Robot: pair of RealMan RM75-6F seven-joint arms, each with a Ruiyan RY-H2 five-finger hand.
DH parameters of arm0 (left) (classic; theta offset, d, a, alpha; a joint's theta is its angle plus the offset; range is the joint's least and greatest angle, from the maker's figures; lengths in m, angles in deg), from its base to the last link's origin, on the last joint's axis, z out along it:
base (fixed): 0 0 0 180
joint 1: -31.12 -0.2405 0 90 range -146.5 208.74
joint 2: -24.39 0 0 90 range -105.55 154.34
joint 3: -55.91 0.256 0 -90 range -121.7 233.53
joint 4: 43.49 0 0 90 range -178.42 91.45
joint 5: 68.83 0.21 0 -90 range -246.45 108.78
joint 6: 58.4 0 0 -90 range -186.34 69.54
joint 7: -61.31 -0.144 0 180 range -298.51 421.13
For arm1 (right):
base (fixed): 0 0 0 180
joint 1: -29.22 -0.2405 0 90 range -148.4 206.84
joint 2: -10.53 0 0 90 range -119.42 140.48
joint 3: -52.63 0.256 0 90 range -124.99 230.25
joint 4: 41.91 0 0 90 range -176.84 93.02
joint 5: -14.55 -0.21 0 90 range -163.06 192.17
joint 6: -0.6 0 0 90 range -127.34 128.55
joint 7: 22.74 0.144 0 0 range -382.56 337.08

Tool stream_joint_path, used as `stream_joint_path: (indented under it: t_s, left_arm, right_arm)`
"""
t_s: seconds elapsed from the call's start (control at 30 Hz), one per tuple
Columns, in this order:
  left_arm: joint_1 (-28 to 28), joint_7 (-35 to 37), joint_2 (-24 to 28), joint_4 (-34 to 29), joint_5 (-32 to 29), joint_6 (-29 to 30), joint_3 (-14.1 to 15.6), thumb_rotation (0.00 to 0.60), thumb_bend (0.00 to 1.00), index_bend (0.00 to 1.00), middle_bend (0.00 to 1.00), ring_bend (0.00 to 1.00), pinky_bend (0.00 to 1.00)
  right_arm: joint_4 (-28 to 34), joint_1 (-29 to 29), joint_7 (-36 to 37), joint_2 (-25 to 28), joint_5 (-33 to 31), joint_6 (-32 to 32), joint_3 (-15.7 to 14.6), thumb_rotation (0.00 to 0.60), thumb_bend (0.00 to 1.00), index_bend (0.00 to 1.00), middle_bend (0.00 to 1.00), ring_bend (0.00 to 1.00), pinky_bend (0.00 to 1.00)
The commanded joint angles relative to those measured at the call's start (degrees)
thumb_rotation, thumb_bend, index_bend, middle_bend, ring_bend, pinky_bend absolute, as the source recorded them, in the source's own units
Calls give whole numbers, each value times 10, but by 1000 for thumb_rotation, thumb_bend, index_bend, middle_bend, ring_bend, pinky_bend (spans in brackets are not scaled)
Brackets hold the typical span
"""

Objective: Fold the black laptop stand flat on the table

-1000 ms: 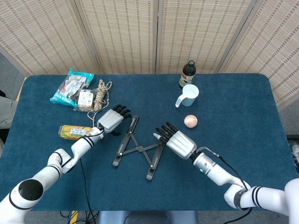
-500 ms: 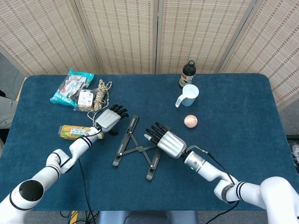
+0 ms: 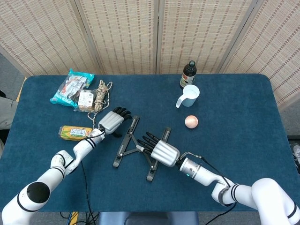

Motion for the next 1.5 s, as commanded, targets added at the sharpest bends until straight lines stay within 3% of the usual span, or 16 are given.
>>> stream_joint_path:
  t_s: [0.03, 0.9, 1.5]
  left_arm:
    - [2, 5, -3, 3, 1, 2, 2, 600, 135, 189, 103, 52, 40]
    - [6, 24, -5, -4, -3, -1, 6, 600, 135, 190, 103, 52, 40]
    - [7, 29, 5, -28, -9, -15, 5, 600, 135, 192, 103, 53, 40]
  right_arm:
    - [-9, -1, 4, -6, 2, 3, -1, 600, 0, 0, 0, 0, 0]
    - [-77, -3, 25, -53, 18, 34, -6, 600, 0, 0, 0, 0, 0]
    - [-163, -8, 44, -104, 32, 86, -2, 600, 0, 0, 0, 0, 0]
